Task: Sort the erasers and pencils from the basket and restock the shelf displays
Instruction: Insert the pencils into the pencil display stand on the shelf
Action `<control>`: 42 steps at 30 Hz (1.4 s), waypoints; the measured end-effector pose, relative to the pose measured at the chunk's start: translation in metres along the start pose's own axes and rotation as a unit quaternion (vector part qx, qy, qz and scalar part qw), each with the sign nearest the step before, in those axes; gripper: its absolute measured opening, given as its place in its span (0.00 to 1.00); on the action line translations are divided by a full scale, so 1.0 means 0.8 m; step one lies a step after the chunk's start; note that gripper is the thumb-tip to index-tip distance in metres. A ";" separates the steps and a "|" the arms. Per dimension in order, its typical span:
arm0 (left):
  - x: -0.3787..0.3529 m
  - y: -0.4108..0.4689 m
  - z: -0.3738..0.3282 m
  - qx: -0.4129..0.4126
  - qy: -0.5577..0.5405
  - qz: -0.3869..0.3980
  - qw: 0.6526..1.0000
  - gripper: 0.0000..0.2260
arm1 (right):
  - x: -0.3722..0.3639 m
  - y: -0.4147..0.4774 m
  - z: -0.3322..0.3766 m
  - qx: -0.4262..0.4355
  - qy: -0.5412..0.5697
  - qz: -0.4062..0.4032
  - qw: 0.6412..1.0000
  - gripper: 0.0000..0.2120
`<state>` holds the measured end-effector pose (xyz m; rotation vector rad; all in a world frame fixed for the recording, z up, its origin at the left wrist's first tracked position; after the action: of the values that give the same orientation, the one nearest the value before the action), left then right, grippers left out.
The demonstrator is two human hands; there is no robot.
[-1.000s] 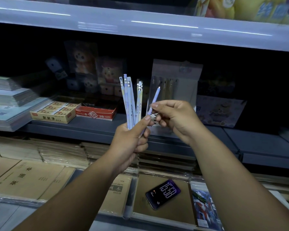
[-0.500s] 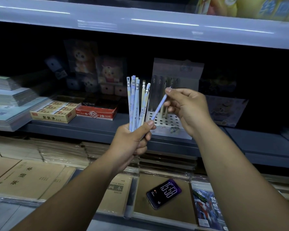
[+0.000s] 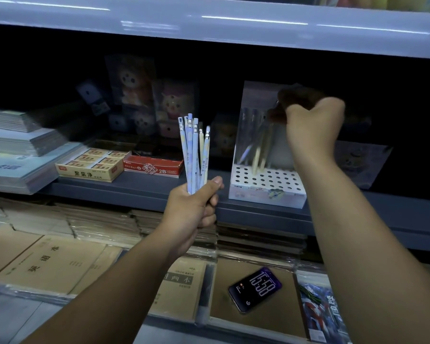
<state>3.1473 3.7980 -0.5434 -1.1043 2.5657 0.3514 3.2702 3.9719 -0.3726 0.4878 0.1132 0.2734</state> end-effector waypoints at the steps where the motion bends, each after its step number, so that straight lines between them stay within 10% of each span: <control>1: 0.000 0.000 0.000 -0.001 0.002 0.002 1.000 0.09 | -0.005 -0.001 0.002 0.010 -0.013 0.006 1.000 0.09; 14: 0.002 -0.001 -0.001 0.000 0.007 0.012 1.000 0.07 | -0.050 -0.011 0.009 0.094 -0.169 0.069 0.979 0.07; 24: -0.001 0.000 0.000 0.003 0.002 0.018 1.000 0.10 | -0.076 -0.031 0.010 0.175 -0.423 0.095 0.884 0.09; 32: -0.007 -0.001 -0.001 0.003 -0.004 0.036 0.999 0.09 | -0.077 -0.043 0.014 0.099 -0.184 0.183 0.961 0.07; 42: -0.028 -0.009 -0.002 -0.001 0.003 0.052 0.999 0.08 | -0.077 -0.066 -0.027 -0.100 -0.090 0.275 0.952 0.11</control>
<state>3.1668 3.8074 -0.5342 -0.9750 2.6356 0.3761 3.2197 3.9189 -0.4138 0.3311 -0.2334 0.7774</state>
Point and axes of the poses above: each hand's wrist, its own y-axis towards the middle knuckle, its own x-axis out of the back of the hand, z = x × y, the point moved 8 cm from there along y, towards the middle knuckle, and after that the axes turned 6 degrees about -x, right-handed, at the moved point
